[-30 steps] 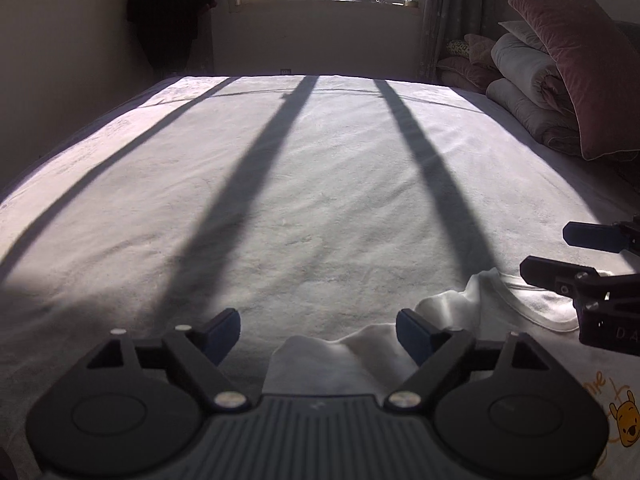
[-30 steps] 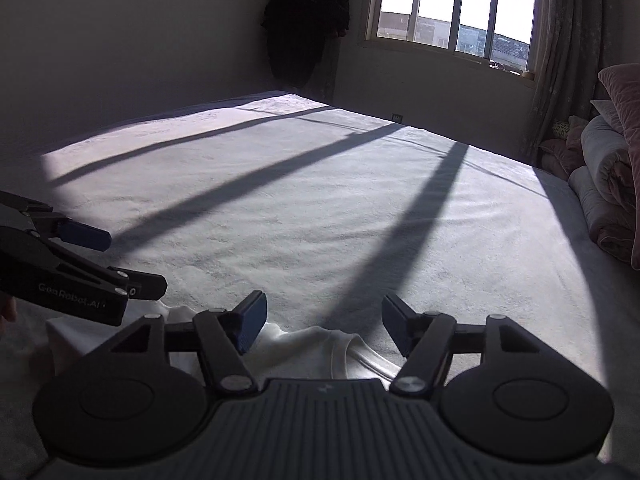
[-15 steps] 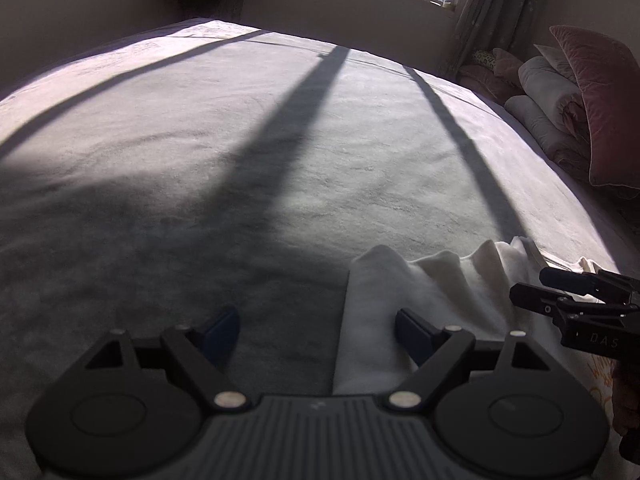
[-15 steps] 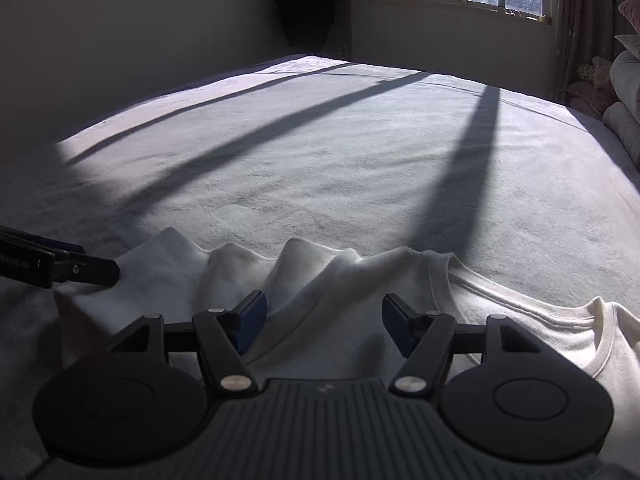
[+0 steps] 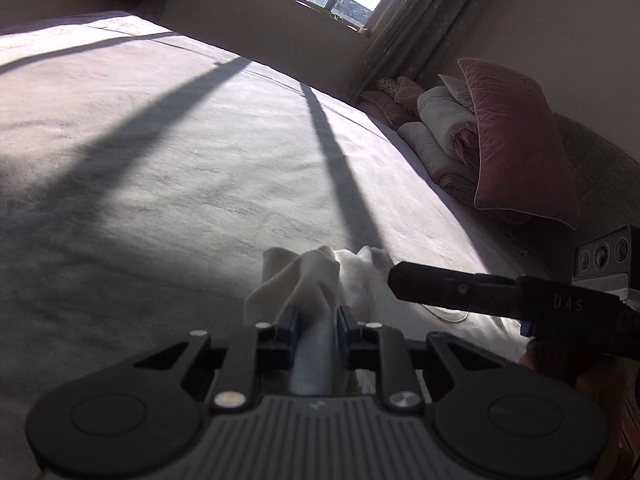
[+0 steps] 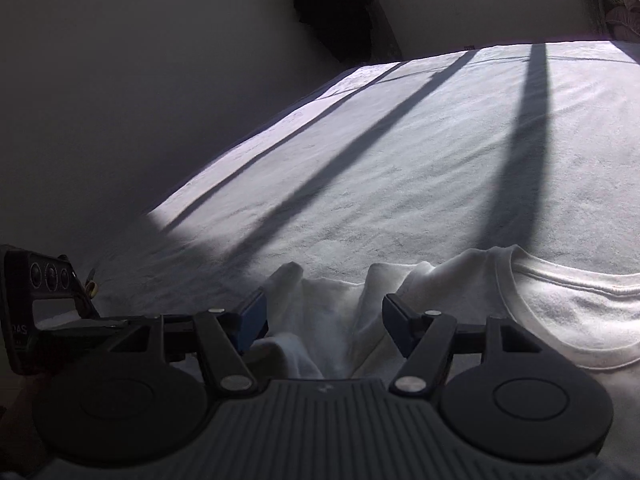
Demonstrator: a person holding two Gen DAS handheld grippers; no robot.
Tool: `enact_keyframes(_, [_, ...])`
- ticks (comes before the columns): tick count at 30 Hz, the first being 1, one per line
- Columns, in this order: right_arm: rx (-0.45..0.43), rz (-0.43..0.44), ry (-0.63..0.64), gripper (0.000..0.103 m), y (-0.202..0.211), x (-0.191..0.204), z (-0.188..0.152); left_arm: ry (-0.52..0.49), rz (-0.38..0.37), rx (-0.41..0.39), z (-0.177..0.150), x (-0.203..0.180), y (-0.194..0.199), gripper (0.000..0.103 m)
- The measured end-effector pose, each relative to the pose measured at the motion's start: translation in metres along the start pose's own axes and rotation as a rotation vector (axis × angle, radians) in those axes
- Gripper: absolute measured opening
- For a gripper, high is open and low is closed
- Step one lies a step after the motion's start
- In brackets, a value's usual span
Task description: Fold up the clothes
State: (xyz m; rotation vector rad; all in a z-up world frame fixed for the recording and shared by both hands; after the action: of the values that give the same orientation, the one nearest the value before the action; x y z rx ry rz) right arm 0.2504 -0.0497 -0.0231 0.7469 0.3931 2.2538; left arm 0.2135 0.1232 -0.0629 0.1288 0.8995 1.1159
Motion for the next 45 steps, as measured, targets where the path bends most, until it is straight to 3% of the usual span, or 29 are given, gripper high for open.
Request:
enact_keyframes(3, [0.004, 0.088, -0.106, 0.068, -0.002, -0.008, -0.001, 0.007, -0.067, 0.039, -0.011, -0.012, -0.011, 0.023])
enact_keyframes(9, [0.064, 0.098, -0.211, 0.065, -0.024, -0.021, -0.014, -0.017, -0.091, 0.08, -0.013, -0.026, -0.014, 0.045])
enact_keyframes(11, [0.071, 0.085, -0.221, 0.052, -0.031, -0.022, -0.017, -0.007, -0.09, 0.094, -0.012, -0.027, -0.014, 0.047])
enact_keyframes(13, [0.072, 0.066, -0.201, 0.015, -0.037, -0.02, -0.02, 0.013, -0.07, 0.115, -0.008, -0.027, -0.015, 0.048])
enact_keyframes(15, [0.062, 0.077, -0.205, 0.009, -0.038, -0.019, -0.021, 0.041, -0.025, 0.128, -0.001, -0.028, -0.013, 0.052])
enact_keyframes(17, [0.046, 0.081, -0.213, 0.009, -0.035, -0.019, -0.019, 0.058, 0.025, 0.136, 0.004, -0.028, -0.009, 0.057])
enact_keyframes(21, [0.025, 0.07, -0.214, 0.009, -0.032, -0.022, -0.016, 0.112, 0.144, 0.084, 0.009, -0.02, 0.021, 0.081])
enact_keyframes(24, [0.017, 0.058, -0.214, 0.009, -0.032, -0.025, -0.015, 0.186, 0.235, 0.022, 0.001, -0.004, 0.045, 0.085])
enact_keyframes(27, [0.019, 0.058, -0.213, 0.009, -0.033, -0.027, -0.015, 0.208, 0.247, 0.003, -0.019, 0.01, 0.053, 0.087])
enact_keyframes(30, [0.018, 0.055, -0.213, 0.009, -0.03, -0.029, -0.016, 0.207, 0.207, 0.015, -0.039, 0.019, 0.046, 0.087])
enact_keyframes(32, [0.018, 0.054, -0.213, 0.009, -0.03, -0.03, -0.016, 0.182, 0.188, 0.027, -0.038, 0.017, 0.038, 0.085])
enact_keyframes(34, [0.019, 0.051, -0.211, 0.009, -0.03, -0.03, -0.016, 0.157, 0.169, 0.04, -0.036, 0.015, 0.031, 0.077])
enact_keyframes(36, [0.021, 0.047, -0.208, 0.009, -0.031, -0.029, -0.016, 0.174, 0.15, 0.057, -0.036, 0.017, 0.023, 0.049])
enact_keyframes(38, [0.021, 0.046, -0.205, 0.01, -0.03, -0.029, -0.016, 0.193, 0.152, 0.061, -0.038, 0.02, 0.018, 0.036])
enact_keyframes(39, [0.02, 0.046, -0.206, 0.01, -0.03, -0.029, -0.016, 0.184, 0.168, 0.055, -0.038, 0.021, 0.018, 0.023])
enact_keyframes(41, [0.02, 0.048, -0.208, 0.01, -0.029, -0.028, -0.015, 0.189, 0.19, 0.045, -0.036, 0.026, 0.021, 0.012])
enact_keyframes(45, [0.017, 0.061, -0.206, 0.01, -0.028, -0.023, -0.014, 0.092, 0.293, -0.047, -0.023, 0.022, 0.035, 0.011])
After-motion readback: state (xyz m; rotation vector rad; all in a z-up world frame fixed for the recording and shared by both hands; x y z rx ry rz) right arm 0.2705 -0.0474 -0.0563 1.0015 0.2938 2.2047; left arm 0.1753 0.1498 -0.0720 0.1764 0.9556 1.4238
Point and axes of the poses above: each gripper's, at about its wrist camera, not at the fingertips, and y roughly against the way its jaws point, x to its left, z to its top, the point moved 7 cm from there along -y, roughly the way its jaws point, and after that the axes turned 6 degrees about y, right-handed, at the moved point
